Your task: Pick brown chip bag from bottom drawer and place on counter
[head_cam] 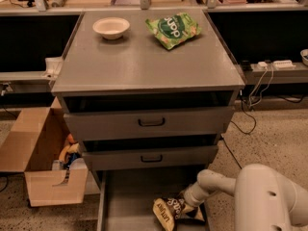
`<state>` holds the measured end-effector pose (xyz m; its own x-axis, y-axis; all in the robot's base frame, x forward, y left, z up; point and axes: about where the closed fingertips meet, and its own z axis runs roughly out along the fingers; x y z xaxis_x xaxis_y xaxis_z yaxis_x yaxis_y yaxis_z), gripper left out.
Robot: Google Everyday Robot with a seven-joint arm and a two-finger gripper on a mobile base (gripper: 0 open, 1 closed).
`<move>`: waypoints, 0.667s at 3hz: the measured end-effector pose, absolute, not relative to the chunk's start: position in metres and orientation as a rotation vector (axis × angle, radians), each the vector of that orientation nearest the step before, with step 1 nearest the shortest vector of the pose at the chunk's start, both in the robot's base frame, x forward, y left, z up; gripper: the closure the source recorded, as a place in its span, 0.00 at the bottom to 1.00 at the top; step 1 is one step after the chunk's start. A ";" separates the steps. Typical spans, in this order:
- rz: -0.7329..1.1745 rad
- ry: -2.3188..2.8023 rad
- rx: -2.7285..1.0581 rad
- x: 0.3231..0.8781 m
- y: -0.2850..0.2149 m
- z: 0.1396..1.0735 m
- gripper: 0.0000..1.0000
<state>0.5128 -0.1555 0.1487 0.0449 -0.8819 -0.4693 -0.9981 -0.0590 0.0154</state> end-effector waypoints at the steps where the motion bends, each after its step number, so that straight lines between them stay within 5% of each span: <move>1: 0.516 1.852 -2.037 0.513 -0.149 0.185 0.91; 2: 0.406 1.801 -2.082 0.523 -0.146 0.239 1.00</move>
Offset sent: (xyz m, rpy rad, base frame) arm -0.0007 0.0223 0.1879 -0.0964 -0.2050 0.1553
